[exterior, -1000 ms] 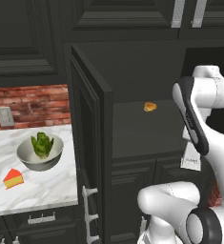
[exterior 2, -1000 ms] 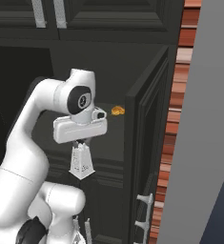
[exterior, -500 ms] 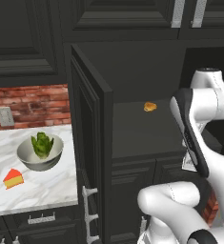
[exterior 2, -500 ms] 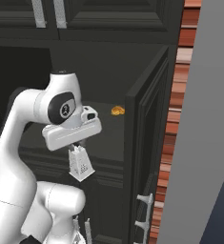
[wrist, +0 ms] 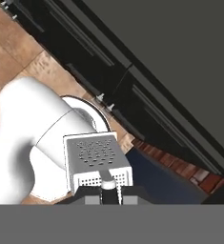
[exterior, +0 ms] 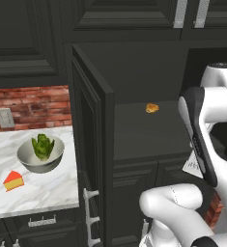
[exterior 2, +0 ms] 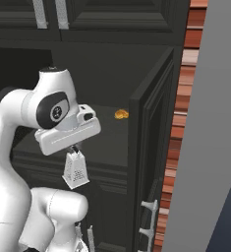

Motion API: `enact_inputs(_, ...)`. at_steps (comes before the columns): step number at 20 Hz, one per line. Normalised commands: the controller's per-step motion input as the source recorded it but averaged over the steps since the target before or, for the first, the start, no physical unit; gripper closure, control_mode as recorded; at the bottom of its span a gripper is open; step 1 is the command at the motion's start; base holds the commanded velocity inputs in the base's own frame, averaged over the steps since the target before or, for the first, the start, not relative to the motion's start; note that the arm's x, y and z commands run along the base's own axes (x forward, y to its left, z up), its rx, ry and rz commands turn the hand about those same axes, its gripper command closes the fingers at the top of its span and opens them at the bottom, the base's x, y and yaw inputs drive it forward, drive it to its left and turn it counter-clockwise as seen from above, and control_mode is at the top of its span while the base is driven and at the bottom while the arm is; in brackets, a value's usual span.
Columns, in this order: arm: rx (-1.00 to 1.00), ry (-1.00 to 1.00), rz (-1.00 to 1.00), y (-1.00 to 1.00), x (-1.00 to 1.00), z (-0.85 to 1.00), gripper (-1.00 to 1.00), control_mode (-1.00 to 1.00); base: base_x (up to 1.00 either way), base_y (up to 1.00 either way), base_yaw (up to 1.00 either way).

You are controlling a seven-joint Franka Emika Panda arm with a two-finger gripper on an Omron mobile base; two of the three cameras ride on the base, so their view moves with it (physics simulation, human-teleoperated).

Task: Pick the cheese from the fridge and the cheese grater from the cabinet and place them next to the salad bowl.

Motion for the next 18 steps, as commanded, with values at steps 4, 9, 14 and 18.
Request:
enact_inputs(4, 0.0, 0.0, 0.0, 0.07, -0.35, 0.08, 1.0, -1.0, 0.0, 0.0, 0.0)
enact_inputs(9, -0.01, -0.01, 0.0, 0.12, -0.4, 0.02, 1.0, -1.0, 0.0, 0.0, 0.0)
enact_inputs(14, -0.04, 0.0, 0.0, 0.09, -0.24, 0.03, 1.0, -1.0, 0.0, 0.0, 0.0)
enact_inputs(18, -0.04, 0.0, 0.0, 0.02, -0.03, 0.09, 1.0, -1.0, 0.0, 0.0, 0.0)
